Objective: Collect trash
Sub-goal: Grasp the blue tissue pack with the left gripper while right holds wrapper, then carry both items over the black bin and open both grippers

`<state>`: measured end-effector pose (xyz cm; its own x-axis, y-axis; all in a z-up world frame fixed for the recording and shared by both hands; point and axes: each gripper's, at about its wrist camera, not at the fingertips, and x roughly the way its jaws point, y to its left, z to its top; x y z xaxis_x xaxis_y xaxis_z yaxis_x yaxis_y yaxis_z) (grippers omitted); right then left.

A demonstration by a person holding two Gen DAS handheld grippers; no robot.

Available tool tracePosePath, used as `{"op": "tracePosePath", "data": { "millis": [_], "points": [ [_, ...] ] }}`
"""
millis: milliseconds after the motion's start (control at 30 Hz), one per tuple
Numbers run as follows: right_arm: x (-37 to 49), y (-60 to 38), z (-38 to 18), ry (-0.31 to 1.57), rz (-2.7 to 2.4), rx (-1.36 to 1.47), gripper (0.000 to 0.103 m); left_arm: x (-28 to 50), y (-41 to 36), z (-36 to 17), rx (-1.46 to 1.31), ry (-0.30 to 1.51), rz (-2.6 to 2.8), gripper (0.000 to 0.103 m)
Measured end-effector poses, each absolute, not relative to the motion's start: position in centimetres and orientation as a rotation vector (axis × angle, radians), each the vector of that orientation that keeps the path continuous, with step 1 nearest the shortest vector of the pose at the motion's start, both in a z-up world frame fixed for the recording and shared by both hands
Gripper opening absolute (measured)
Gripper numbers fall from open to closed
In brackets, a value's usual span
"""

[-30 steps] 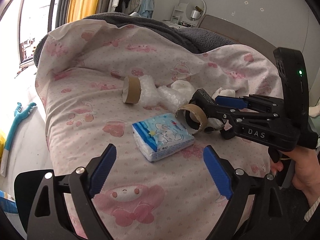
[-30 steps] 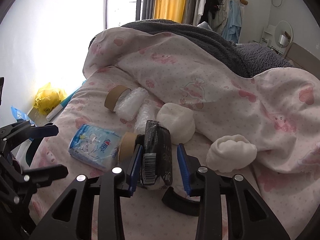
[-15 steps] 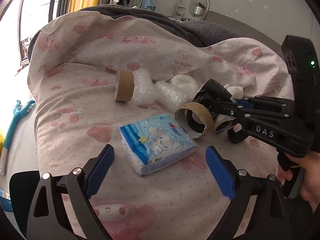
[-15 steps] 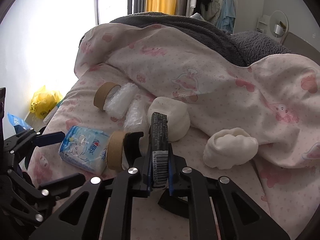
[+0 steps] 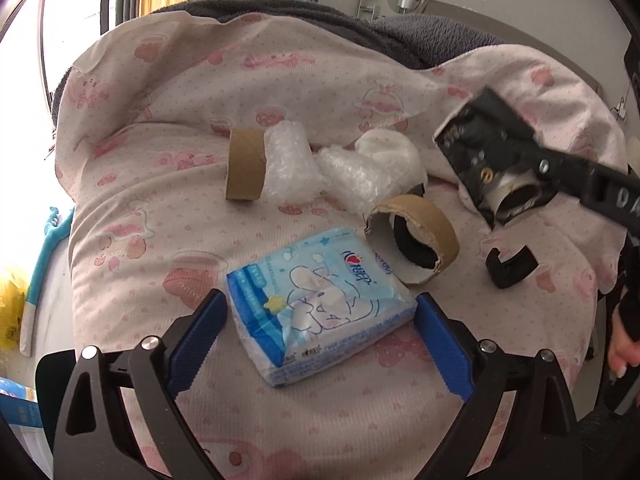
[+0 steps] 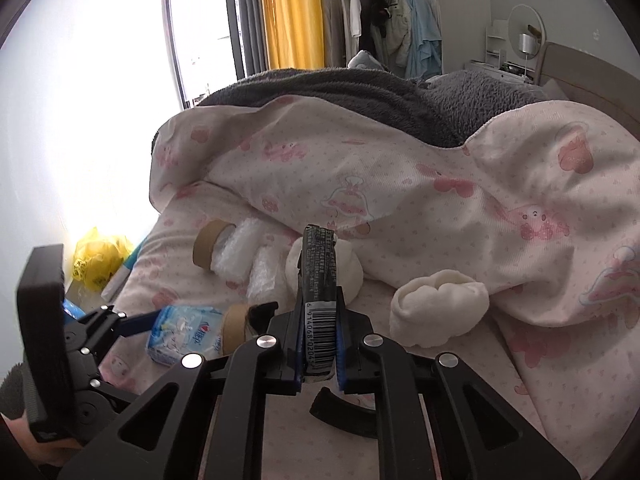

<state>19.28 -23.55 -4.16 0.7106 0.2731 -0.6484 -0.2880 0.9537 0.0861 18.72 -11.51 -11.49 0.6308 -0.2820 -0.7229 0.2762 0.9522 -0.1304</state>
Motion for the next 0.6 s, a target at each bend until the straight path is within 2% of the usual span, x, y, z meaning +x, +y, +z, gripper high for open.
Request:
{"op": "tracePosePath", "data": {
  "millis": [67, 133, 200, 600],
  "points": [
    [19.3, -23.1, -3.8, 0.711, 0.316, -0.022, 0.012, 18.8, -11.4, -11.5, -0.007, 0.831, -0.324, 0.094],
    [19.3, -22.6, -3.6, 0.709, 0.324, -0.032, 0.012, 18.8, -11.2, -11.5, 0.001, 0.822, -0.315, 0.085],
    [19.2, -22.0, -3.5, 0.714, 0.334, -0.049, 0.012, 18.7, -10.9, -11.6, -0.008, 0.816, -0.327, 0.082],
    [17.4, -20.5, -1.9, 0.688, 0.367, 0.009, 0.012, 16.9, -5.6, -8.2, -0.090, 0.711, -0.292, 0.082]
  ]
}}
